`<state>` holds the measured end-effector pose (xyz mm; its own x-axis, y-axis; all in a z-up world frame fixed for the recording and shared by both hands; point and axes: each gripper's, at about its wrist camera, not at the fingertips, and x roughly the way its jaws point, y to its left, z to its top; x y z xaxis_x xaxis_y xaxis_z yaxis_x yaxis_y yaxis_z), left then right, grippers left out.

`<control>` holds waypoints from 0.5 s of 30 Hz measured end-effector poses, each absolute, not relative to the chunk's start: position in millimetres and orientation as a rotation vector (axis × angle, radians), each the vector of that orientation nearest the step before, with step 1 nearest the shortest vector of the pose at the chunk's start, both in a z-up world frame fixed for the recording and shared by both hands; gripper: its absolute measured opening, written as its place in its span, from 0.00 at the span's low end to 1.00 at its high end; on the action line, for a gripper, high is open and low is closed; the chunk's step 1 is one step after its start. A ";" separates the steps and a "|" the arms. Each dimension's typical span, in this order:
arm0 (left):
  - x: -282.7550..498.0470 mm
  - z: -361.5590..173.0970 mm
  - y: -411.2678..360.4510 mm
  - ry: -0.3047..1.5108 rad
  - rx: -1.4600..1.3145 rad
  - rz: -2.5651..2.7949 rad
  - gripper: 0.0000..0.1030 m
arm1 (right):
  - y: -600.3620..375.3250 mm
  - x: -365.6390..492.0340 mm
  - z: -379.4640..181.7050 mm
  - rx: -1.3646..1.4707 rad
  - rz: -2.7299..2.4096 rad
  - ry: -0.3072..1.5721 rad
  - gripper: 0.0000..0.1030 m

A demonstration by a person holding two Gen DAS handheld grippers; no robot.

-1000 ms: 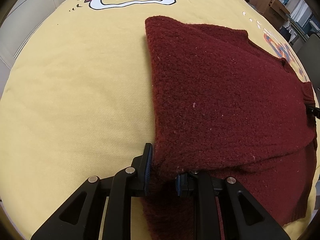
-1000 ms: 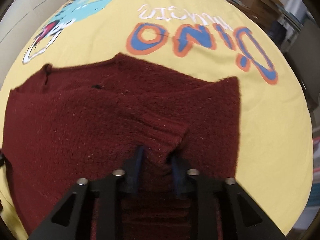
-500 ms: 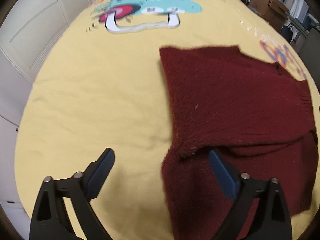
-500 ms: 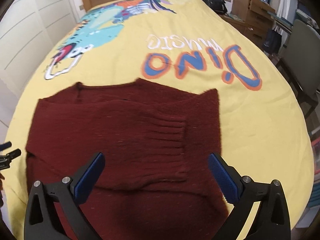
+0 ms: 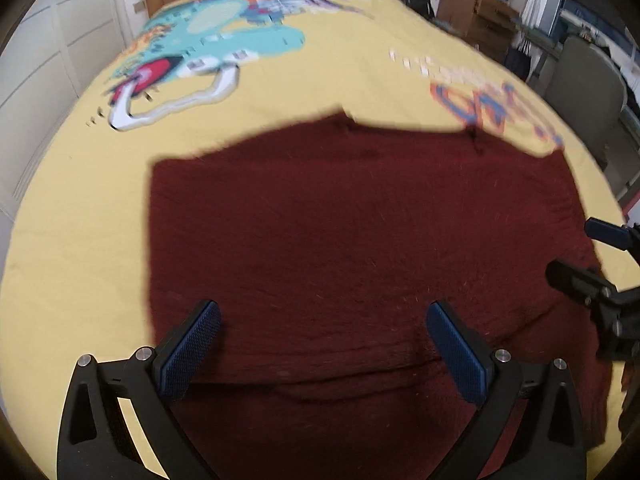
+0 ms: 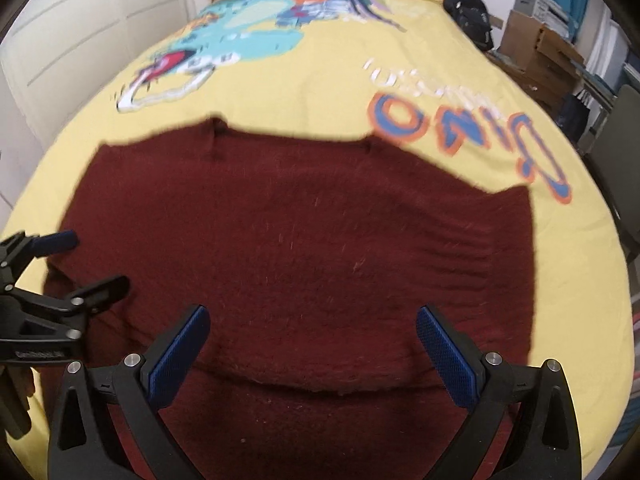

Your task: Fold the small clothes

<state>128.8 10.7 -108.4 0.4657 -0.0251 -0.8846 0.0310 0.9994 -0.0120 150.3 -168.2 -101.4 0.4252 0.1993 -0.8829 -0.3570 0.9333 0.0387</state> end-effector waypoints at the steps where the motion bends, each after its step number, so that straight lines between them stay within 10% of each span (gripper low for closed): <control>1: 132.8 -119.7 10.9 1.103 0.021 -0.028 0.99 | -167.7 150.7 -110.3 -0.179 0.346 1.091 1.00; 15: 118.7 -137.4 49.5 1.106 0.003 -0.019 0.99 | -225.5 163.4 -138.0 -0.167 0.280 1.104 1.00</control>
